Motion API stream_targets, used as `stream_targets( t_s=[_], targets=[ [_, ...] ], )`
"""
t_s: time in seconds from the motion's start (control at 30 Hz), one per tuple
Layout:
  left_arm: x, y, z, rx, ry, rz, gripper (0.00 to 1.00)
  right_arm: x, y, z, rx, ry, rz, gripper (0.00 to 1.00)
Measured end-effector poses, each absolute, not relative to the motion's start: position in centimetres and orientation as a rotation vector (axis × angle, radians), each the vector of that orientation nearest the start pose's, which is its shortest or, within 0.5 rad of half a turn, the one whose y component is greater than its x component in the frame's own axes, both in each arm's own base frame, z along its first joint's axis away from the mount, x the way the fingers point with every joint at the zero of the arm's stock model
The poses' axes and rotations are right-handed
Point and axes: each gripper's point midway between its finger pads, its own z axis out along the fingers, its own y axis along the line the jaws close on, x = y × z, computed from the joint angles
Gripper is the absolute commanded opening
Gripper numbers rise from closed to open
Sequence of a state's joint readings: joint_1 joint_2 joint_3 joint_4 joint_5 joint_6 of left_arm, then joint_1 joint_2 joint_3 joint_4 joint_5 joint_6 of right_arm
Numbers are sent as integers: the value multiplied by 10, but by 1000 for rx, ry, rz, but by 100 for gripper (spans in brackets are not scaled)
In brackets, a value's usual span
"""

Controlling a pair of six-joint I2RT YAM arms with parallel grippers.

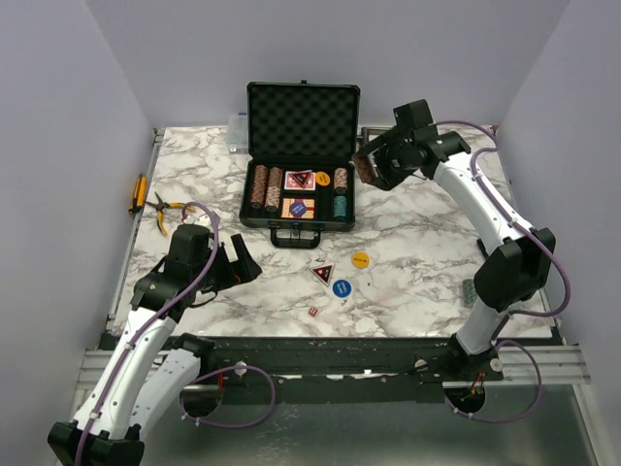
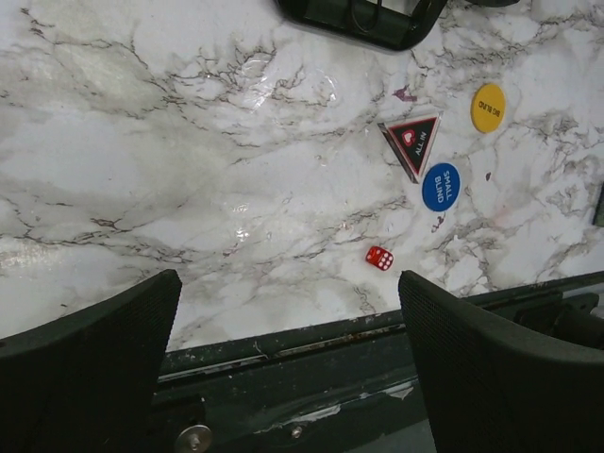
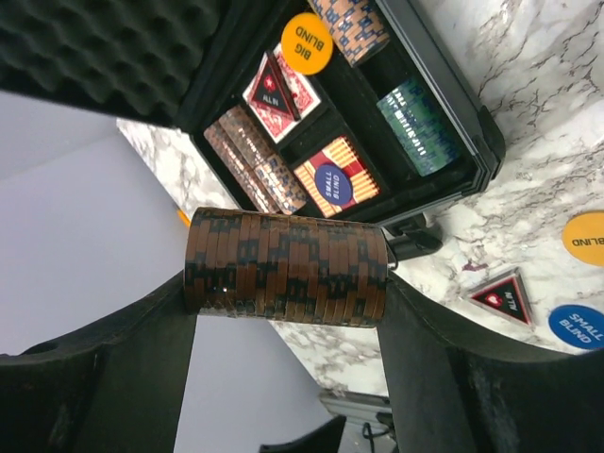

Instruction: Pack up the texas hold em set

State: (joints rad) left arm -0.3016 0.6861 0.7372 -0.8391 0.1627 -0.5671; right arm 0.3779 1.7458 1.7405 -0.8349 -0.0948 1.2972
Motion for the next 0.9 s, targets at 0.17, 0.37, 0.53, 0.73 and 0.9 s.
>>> stream_targets(
  t_s=[0.17, 0.37, 0.53, 0.73, 0.9],
  targets=[
    [180, -109, 155, -241, 2423, -599, 98, 416, 233, 234, 1209, 2322, 797, 1],
    [180, -109, 156, -242, 2418, -602, 98, 411, 262, 219, 1293, 2332, 792, 1],
    [180, -108, 159, -241, 2394, -606, 98, 411, 278, 205, 1391, 2326, 790, 1],
    [180, -108, 158, -249, 2392, -607, 98, 420, 283, 199, 1539, 2258, 808, 1],
    [180, -108, 158, -253, 2387, -610, 98, 429, 292, 173, 1621, 2250, 784, 1]
  ],
)
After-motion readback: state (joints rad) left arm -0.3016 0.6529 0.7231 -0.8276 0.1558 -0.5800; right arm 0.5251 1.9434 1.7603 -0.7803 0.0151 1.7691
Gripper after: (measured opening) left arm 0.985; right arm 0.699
